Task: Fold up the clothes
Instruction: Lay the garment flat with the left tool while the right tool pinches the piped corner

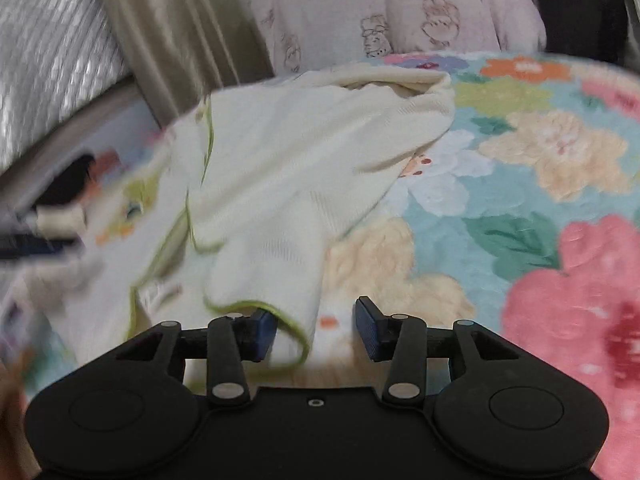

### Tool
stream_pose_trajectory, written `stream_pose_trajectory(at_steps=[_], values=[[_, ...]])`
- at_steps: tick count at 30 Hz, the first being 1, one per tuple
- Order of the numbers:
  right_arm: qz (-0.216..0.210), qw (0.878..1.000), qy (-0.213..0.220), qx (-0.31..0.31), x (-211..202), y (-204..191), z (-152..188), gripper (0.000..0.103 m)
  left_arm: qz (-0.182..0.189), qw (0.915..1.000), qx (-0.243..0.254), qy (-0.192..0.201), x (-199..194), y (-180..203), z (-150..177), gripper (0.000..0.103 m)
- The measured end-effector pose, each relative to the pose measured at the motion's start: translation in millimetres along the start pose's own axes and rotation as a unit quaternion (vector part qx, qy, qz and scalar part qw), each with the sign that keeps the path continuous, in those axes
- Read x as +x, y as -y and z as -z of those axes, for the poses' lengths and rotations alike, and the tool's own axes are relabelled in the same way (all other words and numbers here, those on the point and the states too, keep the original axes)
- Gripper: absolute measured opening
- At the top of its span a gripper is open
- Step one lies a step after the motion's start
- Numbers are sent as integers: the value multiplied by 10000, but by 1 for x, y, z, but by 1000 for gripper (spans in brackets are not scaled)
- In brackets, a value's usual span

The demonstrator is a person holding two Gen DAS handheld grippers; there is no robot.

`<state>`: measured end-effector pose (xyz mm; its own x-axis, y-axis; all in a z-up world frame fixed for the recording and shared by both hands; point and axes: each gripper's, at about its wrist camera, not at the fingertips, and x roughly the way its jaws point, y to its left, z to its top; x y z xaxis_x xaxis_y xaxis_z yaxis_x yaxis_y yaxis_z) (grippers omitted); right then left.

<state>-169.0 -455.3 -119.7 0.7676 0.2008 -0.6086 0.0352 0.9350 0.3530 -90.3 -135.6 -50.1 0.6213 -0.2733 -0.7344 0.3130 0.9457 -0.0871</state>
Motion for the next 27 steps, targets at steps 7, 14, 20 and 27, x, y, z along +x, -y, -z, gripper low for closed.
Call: stream_pose_trajectory(at_steps=[7,14,20,27], values=[[551,9952,183,-791,-32,-34,-8,6,411,9982,101,-424,15,32,17,59],[889,9951,-206,-370,-57,-25,35,5,341,9971,307,-614,13,37,34,64],[1004,9924,-308,-646,-48,-32,35,5,257,9962,294,-775,15,34,41,69],[971,9936,-377,-440,-44,-25,45,5,274,9941,327,-1001,17,33,39,70]])
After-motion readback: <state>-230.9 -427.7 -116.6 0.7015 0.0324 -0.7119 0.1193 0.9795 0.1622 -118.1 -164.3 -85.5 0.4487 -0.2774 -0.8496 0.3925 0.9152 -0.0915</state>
